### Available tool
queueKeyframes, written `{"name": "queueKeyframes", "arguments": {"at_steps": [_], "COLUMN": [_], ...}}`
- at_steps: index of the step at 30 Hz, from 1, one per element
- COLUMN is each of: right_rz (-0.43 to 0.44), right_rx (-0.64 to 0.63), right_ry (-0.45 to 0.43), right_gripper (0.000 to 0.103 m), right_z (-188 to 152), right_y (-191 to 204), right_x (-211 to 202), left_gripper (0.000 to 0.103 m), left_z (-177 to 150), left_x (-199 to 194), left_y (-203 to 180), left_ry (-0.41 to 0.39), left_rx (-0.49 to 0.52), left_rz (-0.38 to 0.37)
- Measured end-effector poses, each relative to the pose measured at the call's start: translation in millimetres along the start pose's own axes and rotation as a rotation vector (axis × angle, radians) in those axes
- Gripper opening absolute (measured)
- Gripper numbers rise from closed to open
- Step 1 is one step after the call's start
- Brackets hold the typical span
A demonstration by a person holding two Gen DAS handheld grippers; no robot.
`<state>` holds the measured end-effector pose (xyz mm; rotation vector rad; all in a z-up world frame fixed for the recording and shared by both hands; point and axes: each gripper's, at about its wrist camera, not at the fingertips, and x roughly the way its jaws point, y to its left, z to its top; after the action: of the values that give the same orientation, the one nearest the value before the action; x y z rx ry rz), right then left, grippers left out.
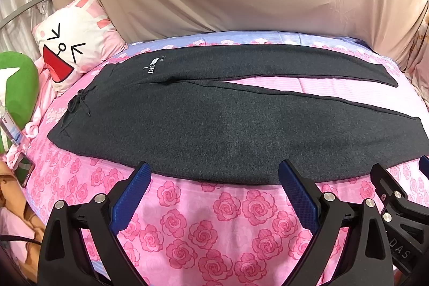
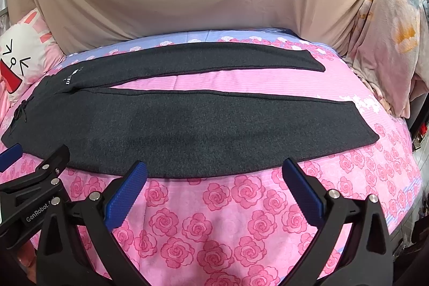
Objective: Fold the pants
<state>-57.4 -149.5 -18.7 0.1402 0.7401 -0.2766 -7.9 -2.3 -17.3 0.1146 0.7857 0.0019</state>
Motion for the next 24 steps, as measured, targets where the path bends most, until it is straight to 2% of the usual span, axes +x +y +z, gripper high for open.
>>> {"name": "queueKeyframes", "arguments": {"at_steps": [24], "right_rz": [0.001], "right_rx": [-0.005], "right_ry": [0.01], "right_gripper": [0.098], "right_z": [1.0], "right_y": [5.5], "right_x": [4.1], "left_gripper": [0.094], "left_z": [-0.6], "left_x": [1.0], "left_y": [5.2], "left_ry": [0.005], "left_rx": [-0.001], "left_rz": [0.001]}}
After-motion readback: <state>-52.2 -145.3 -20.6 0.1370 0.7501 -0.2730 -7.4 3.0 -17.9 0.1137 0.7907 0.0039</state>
